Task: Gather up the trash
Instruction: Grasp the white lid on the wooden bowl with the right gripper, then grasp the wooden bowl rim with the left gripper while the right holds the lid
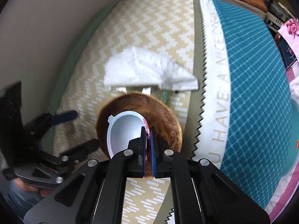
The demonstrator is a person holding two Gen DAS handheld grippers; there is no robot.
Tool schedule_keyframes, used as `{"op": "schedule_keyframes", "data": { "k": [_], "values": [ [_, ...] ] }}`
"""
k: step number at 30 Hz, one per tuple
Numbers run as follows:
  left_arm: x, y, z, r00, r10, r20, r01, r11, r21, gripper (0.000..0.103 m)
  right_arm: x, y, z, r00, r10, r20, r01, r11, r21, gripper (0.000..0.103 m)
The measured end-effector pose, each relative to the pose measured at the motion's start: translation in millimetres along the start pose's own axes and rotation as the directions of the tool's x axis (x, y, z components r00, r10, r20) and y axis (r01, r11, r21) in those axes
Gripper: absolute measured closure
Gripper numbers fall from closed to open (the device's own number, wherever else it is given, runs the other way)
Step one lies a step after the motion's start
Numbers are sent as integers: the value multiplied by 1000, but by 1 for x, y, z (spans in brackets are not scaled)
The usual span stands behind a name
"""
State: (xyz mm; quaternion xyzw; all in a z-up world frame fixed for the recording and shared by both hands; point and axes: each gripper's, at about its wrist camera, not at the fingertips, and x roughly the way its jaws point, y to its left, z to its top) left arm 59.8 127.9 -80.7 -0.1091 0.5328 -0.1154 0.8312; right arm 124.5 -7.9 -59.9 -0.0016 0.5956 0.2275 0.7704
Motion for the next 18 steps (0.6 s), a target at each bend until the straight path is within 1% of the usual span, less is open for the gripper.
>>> {"op": "schedule_keyframes", "data": {
  "k": [4,7,9,10,11,12,14,15,17,18],
  "values": [
    [-1,-14,9,1000,-19,21,18,999,27,6,-29,-13,0,997,3,72,-7,999,47,99],
    [5,-24,14,1000,-27,14,27,998,50,9,-44,-36,3,994,-13,106,3,995,96,99],
    [12,-30,18,999,-41,-7,41,998,57,25,-53,-50,1,992,-23,120,7,991,134,99],
    [17,-32,20,998,-53,-23,54,997,55,30,-56,-57,1,992,-27,125,8,989,147,99],
    [22,-34,21,997,-64,-39,66,997,50,41,-60,-66,-3,991,-31,134,8,985,172,99],
    [26,-35,22,996,-70,-56,72,996,44,46,-63,-72,-4,990,-32,137,6,983,185,99],
    [34,-40,24,995,-67,-70,70,997,43,47,-69,-88,-8,988,-37,149,3,975,221,99],
    [35,-43,24,996,-56,-68,60,997,51,52,-75,-95,-11,988,-38,153,1,973,232,99],
    [39,-52,26,996,-45,-76,50,997,66,69,-82,-114,-16,986,-40,161,-3,966,259,99],
    [41,-55,26,996,-46,-78,51,997,66,81,-88,-121,-21,985,-41,165,-6,962,274,99]
  ]
}}
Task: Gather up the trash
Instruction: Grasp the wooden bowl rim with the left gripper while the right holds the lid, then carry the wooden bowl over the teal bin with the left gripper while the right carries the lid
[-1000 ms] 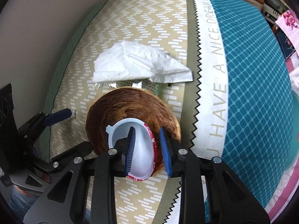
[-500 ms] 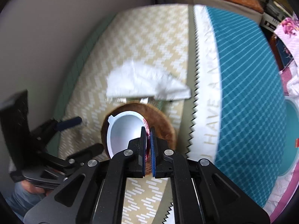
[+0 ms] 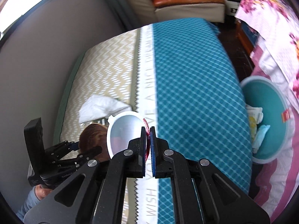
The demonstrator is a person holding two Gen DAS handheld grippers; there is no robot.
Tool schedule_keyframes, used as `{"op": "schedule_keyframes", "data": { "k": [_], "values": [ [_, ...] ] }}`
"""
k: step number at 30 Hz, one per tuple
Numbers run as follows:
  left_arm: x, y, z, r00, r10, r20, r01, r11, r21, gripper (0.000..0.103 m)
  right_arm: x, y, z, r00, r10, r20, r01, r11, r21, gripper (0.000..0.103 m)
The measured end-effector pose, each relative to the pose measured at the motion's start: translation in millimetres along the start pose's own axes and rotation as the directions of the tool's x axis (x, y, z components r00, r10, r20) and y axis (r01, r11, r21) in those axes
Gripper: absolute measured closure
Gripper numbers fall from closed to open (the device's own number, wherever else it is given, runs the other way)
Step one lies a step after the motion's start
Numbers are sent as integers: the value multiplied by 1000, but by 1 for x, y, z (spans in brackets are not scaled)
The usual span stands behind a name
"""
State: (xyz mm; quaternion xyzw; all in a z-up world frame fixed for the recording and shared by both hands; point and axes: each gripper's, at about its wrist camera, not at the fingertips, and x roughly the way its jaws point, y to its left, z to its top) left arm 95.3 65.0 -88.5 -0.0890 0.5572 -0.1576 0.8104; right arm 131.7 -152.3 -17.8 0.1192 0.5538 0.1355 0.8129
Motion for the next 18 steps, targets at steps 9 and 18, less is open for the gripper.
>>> {"op": "schedule_keyframes", "data": {
  "k": [9,18],
  "values": [
    [-20,-51,11,986,110,124,-120,990,77,94,-12,-50,-4,999,1,39,-5,996,85,99],
    [-22,-95,25,985,119,125,-137,980,144,94,-37,-84,-11,992,-24,125,8,992,128,99]
  ]
}}
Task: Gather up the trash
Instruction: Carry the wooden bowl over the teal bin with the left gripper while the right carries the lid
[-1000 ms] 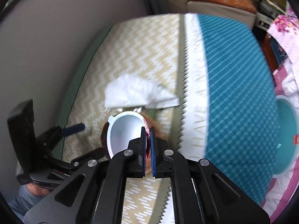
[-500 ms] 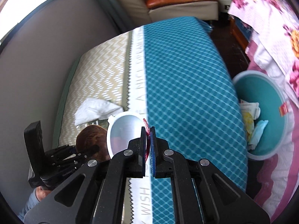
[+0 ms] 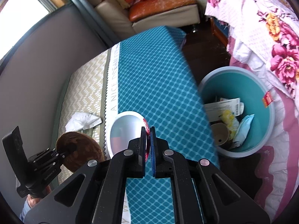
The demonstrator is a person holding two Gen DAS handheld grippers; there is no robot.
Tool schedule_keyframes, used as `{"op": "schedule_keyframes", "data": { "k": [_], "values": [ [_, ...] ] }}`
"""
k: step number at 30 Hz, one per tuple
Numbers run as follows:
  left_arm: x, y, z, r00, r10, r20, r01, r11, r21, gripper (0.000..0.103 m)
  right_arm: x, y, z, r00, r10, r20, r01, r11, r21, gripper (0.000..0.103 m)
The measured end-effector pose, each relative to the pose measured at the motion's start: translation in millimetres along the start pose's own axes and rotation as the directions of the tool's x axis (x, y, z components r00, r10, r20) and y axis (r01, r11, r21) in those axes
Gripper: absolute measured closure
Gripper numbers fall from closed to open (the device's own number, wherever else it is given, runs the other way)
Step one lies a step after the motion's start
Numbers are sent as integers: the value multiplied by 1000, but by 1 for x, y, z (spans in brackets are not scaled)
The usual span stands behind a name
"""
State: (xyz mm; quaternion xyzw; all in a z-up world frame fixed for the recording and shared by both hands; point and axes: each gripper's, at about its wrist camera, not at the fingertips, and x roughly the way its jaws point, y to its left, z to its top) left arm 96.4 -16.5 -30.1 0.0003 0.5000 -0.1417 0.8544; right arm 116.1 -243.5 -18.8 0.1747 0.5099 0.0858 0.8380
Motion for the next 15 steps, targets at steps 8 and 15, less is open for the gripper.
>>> {"op": "schedule_keyframes", "data": {
  "k": [8,15],
  "values": [
    [8,-53,22,1000,-23,-5,24,995,96,94,-30,-46,4,996,-20,83,15,998,65,99],
    [21,-105,47,998,-66,-19,68,984,165,94,-55,-86,6,989,-52,142,34,991,126,99]
  ]
}}
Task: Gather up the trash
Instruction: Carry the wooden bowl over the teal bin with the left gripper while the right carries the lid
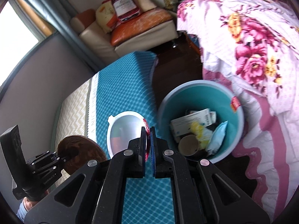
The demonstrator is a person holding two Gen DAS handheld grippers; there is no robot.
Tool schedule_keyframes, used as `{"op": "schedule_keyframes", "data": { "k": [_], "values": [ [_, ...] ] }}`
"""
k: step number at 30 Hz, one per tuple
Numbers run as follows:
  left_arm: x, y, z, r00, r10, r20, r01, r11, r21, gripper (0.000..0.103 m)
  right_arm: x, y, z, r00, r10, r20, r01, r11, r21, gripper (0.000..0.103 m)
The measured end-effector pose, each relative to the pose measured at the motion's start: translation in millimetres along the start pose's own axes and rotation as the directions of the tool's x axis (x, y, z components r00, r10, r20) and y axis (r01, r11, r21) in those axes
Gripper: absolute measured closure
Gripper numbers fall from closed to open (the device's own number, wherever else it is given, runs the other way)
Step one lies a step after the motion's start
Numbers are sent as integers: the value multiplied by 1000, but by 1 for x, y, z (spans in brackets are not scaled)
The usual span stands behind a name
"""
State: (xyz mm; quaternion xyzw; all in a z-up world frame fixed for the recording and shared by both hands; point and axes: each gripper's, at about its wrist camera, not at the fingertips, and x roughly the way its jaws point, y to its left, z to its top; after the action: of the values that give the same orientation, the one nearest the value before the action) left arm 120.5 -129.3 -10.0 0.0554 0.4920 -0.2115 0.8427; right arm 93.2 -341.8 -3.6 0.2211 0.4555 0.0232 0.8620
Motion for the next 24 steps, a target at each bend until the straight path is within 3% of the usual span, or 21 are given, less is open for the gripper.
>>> {"op": "schedule_keyframes", "data": {
  "k": [10,24],
  "values": [
    [40,-59,43,999,-40,-36,43,995,88,94,-18,-56,15,998,-45,44,40,995,94,99],
    [101,-90,72,992,-61,-114,75,989,126,94,-9,-94,30,995,-101,20,97,985,145,99]
  ]
}}
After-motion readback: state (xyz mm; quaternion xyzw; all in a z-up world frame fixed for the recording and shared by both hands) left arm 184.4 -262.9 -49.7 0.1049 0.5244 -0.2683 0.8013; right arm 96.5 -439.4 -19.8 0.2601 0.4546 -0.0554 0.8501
